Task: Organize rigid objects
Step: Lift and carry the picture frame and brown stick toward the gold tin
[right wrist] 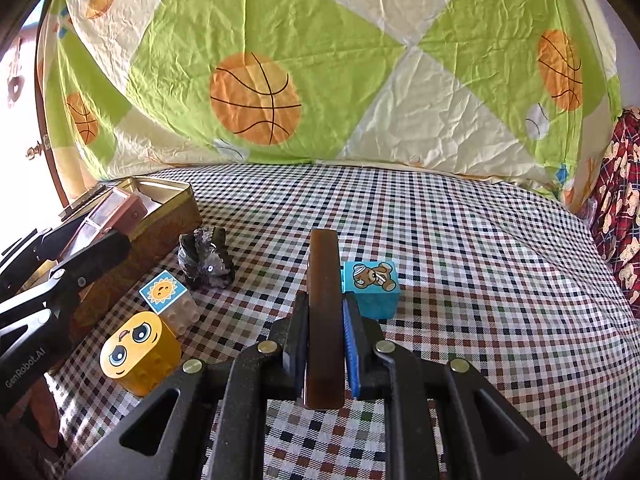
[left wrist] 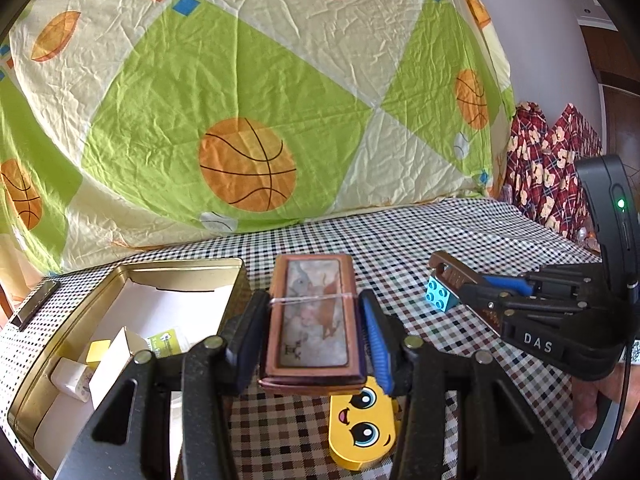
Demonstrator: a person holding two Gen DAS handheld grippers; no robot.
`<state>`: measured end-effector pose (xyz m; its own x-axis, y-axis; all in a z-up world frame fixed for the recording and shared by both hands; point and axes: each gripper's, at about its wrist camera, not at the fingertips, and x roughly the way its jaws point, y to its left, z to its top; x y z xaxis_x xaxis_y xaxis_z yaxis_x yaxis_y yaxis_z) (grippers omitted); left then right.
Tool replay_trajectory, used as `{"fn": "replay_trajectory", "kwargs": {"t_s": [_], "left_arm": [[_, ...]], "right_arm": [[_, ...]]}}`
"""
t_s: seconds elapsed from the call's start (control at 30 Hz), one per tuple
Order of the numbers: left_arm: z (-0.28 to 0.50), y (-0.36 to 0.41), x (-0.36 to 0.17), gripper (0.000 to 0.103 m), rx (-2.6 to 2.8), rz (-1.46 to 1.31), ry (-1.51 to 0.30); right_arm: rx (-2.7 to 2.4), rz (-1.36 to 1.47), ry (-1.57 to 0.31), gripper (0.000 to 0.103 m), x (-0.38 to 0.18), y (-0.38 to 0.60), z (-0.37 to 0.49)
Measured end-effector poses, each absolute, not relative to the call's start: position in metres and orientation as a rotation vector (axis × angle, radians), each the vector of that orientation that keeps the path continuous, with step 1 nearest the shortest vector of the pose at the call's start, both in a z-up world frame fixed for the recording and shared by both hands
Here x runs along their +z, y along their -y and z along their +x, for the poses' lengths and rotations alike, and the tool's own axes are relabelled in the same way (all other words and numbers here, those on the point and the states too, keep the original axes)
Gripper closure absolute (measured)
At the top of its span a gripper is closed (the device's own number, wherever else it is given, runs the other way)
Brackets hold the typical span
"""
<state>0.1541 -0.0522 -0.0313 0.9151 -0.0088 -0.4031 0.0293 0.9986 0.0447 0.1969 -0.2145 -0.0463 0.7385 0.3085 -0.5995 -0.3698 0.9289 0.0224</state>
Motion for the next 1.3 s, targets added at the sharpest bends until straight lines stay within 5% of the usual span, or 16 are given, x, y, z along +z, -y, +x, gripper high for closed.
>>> {"fn": "replay_trajectory", "kwargs": {"t_s": [1.3], "left_arm": [[0.131, 0.043, -0.023, 0.057, 0.029, 0.01, -0.294]], "right_arm": [[0.352, -0.079, -0.477, 0.086, -0.031, 0.223, 0.173]]}}
